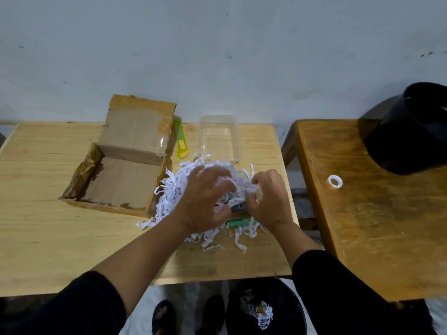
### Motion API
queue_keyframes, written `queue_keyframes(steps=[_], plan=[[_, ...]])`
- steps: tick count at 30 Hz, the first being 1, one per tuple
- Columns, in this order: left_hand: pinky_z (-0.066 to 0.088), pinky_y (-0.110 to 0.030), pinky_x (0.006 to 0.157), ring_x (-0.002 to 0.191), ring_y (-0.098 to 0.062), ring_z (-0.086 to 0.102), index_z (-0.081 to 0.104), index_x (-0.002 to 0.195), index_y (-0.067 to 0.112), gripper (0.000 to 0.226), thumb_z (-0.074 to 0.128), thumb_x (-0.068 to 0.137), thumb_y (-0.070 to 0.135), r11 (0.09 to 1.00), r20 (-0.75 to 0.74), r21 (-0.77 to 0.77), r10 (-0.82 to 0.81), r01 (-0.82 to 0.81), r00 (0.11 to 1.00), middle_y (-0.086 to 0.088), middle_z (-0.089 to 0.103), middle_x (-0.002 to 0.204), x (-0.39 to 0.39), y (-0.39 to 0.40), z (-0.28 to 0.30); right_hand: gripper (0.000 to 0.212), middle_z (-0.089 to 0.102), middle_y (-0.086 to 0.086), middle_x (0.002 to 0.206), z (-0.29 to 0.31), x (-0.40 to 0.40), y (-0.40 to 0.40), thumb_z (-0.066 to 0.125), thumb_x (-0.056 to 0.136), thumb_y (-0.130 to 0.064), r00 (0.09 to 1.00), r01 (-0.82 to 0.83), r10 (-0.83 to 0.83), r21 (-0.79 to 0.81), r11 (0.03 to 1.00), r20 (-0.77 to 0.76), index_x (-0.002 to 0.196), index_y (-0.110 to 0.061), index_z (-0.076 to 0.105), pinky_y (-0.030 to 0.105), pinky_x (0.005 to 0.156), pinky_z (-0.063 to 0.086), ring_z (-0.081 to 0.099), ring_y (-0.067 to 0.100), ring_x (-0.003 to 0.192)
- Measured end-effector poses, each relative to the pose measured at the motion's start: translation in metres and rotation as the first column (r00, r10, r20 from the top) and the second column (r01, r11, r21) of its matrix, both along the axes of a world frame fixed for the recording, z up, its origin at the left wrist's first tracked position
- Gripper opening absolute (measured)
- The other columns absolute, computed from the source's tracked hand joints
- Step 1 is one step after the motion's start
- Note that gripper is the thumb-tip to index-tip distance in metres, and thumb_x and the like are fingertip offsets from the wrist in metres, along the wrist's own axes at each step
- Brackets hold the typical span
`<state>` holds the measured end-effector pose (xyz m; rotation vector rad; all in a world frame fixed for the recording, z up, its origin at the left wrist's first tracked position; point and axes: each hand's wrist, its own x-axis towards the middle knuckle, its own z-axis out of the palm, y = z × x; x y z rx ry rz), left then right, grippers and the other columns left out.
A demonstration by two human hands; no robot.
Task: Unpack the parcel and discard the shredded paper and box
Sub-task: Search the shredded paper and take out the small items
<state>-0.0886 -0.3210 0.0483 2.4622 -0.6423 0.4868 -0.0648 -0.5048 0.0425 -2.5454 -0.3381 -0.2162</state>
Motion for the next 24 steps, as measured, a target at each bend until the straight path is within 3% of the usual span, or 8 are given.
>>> queue_keyframes(steps=[3,5,9,13,17,19,21,24], plan=[[0.027,-0.059,0.101,0.109,-0.017,0.054,0.065,0.087,0.024,0.025,0.052,0.071,0.039,0.955,-0.134,0.276,-0.072,0.107,0.988,0.003,0.063,0.102,0.000,-0.004,-0.020,0.003,0.058,0.010,0.080,-0.006,-0.002,0.005,0.060,0.074,-0.004,0.977,-0.124,0.122,0.002,0.992,-0.177,0.077,-0.006,0.060,0.032,0.065,0.043,0.050,0.022,0.077],[0.025,-0.064,0.099,0.116,-0.019,0.051,0.065,0.095,0.022,0.039,0.045,0.072,0.046,0.937,-0.218,0.345,0.027,0.051,0.975,-0.001,0.064,0.109,0.003,-0.003,-0.028,0.014,0.064,0.010,0.088,-0.012,-0.004,0.005,0.058,0.075,-0.005,0.943,-0.192,0.186,0.002,0.981,-0.277,0.087,-0.008,0.066,0.030,0.073,0.043,0.053,0.025,0.088],[0.021,-0.051,0.108,0.133,-0.027,0.034,0.054,0.122,0.017,0.041,0.053,0.086,0.036,0.944,-0.403,0.282,0.277,-0.169,0.872,-0.008,0.044,0.139,0.011,0.013,-0.039,0.030,0.063,0.011,0.106,-0.021,0.000,0.001,0.050,0.083,-0.008,0.940,-0.115,0.089,-0.060,0.992,-0.330,0.111,-0.012,0.062,0.033,0.082,0.042,0.053,0.028,0.101],[0.043,-0.044,0.090,0.105,-0.033,0.054,0.062,0.111,0.015,0.027,0.053,0.086,0.010,0.960,-0.463,0.131,0.280,-0.248,0.841,-0.013,0.060,0.113,0.016,0.025,-0.036,0.031,0.062,0.012,0.105,-0.021,0.001,-0.005,0.051,0.084,-0.006,0.965,0.014,-0.049,-0.137,0.990,-0.257,0.111,-0.013,0.064,0.037,0.082,0.043,0.054,0.030,0.098],[0.043,-0.039,0.079,0.090,-0.028,0.057,0.060,0.090,0.013,0.020,0.057,0.077,-0.001,0.938,-0.299,-0.047,0.315,-0.344,0.901,-0.007,0.061,0.098,0.014,0.018,-0.016,0.021,0.059,0.012,0.088,-0.009,0.001,0.001,0.055,0.073,-0.003,0.998,-0.063,0.059,-0.104,0.993,-0.035,0.090,-0.007,0.066,0.032,0.069,0.044,0.055,0.028,0.081],[0.037,-0.040,0.083,0.093,-0.023,0.054,0.060,0.083,0.014,0.019,0.056,0.070,0.001,0.924,-0.092,0.001,0.381,-0.382,0.920,-0.004,0.060,0.096,0.008,0.012,-0.009,0.019,0.061,0.012,0.085,-0.004,0.001,0.013,0.054,0.070,-0.003,0.978,-0.202,0.197,-0.071,0.977,-0.071,0.085,-0.005,0.066,0.031,0.068,0.048,0.058,0.029,0.080],[0.032,-0.038,0.082,0.091,-0.022,0.055,0.062,0.083,0.016,0.020,0.055,0.066,0.006,0.953,0.046,0.074,0.292,-0.295,0.955,-0.003,0.061,0.094,0.002,0.006,-0.007,0.027,0.066,0.012,0.092,-0.001,0.002,0.026,0.052,0.071,-0.004,0.942,-0.303,0.297,-0.015,0.953,-0.157,0.091,-0.005,0.068,0.033,0.072,0.051,0.061,0.031,0.086],[0.033,-0.037,0.079,0.089,-0.021,0.057,0.065,0.089,0.019,0.020,0.055,0.071,0.021,0.974,-0.024,0.211,0.085,-0.078,0.996,0.000,0.063,0.096,-0.006,0.005,-0.017,0.045,0.067,0.010,0.111,-0.001,0.001,0.037,0.039,0.076,-0.022,0.895,-0.357,0.354,0.041,0.933,-0.272,0.110,-0.009,0.066,0.032,0.086,0.046,0.059,0.030,0.102]])
